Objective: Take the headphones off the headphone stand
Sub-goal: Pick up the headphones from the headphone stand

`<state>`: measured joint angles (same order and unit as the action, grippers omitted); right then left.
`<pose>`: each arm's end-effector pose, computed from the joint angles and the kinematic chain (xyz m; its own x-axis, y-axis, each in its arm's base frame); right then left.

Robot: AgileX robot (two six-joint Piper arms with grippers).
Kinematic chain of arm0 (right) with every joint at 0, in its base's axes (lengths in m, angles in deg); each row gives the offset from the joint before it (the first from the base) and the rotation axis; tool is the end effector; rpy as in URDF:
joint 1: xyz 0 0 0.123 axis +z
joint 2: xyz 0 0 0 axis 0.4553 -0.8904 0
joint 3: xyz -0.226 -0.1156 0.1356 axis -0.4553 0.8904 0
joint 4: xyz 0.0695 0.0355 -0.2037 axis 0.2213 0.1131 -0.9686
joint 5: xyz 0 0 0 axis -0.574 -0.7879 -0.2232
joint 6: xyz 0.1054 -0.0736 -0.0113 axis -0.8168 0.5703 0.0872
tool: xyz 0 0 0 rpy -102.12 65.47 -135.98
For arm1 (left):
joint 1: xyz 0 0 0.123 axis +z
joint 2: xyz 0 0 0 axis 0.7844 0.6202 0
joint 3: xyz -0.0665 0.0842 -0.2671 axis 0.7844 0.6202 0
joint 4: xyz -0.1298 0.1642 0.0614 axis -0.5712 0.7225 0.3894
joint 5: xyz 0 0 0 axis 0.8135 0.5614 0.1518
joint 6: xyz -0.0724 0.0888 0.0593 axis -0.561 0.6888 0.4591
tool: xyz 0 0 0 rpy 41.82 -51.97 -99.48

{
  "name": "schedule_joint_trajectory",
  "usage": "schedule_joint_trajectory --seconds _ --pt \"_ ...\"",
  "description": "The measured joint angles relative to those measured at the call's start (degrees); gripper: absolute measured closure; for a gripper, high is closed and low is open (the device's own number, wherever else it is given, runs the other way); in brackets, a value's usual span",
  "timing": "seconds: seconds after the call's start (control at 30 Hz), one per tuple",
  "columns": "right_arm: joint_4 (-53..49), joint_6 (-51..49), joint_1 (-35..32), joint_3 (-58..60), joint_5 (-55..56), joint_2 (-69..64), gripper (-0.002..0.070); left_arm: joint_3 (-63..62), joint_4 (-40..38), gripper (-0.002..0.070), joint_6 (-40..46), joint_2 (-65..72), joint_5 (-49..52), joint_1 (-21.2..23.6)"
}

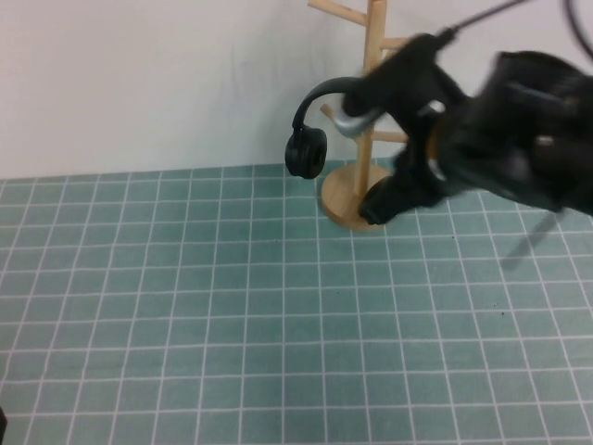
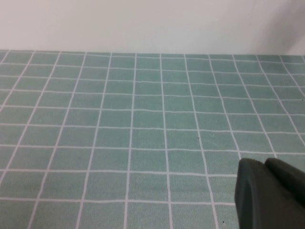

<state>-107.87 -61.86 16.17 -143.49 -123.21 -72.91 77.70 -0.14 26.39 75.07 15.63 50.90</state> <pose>0.3045 0.1996 0.3382 -0.4129 -0.5870 -0.6964 -0.4009 0.8037 -0.4397 0.0524 -0.0081 0.1645 -0.2682 -0.0028 -0.9634 0.0670 0.9975 -0.0215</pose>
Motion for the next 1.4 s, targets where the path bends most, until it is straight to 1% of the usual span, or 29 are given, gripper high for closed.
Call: schedule_joint_trajectory --seconds 0.1,0.13,0.17,0.33,0.53,0.7,0.83,0.97,1.07,1.17,1.4 --pt "-2.9 -0.7 -1.0 -2.2 1.8 -3.3 0.0207 0.0 0.0 0.0678 0.0 0.0 0.0 0.0" --pt "-4.0 -0.7 -1.4 -3.0 1.9 -4.3 0.0169 0.0 0.0 0.0678 0.0 0.0 0.0 0.0" --pt "-5.1 -0.7 -1.7 -3.8 2.0 -5.4 0.0148 0.0 0.0 0.0678 0.0 0.0 0.0 0.0" --pt "-7.6 -1.2 -3.9 -6.6 3.0 -9.9 0.0146 0.0 0.0 0.0678 0.0 0.0 0.0 0.0" --pt "-10.7 -2.3 -6.4 -7.1 8.6 -12.7 0.0146 0.0 0.0 0.0678 0.0 0.0 0.0 0.0" --pt "-15.6 -4.7 -8.4 -7.1 12.7 -15.0 0.0146 0.0 0.0 0.0678 0.0 0.0 0.0 0.0" --pt "-20.6 -7.5 -8.9 -7.2 13.5 -16.3 0.0146 0.0 0.0 0.0678 0.0 0.0 0.0 0.0" --pt "-22.7 -8.5 -9.4 -7.3 15.1 -16.8 0.0147 0.0 0.0 0.0678 0.0 0.0 0.0 0.0" --pt "-23.8 -10.5 -10.0 -7.3 16.4 -16.9 0.0178 0.0 0.0 0.0678 0.0 0.0 0.0 0.0" --pt "-27.0 -14.4 -10.1 -7.3 17.3 -16.9 0.0204 0.0 0.0 0.0678 0.0 0.0 0.0 0.0" --pt "-27.3 -14.5 -10.1 -7.3 17.9 -16.9 0.024 0.0 0.0 0.0678 0.0 0.0 0.0 0.0"
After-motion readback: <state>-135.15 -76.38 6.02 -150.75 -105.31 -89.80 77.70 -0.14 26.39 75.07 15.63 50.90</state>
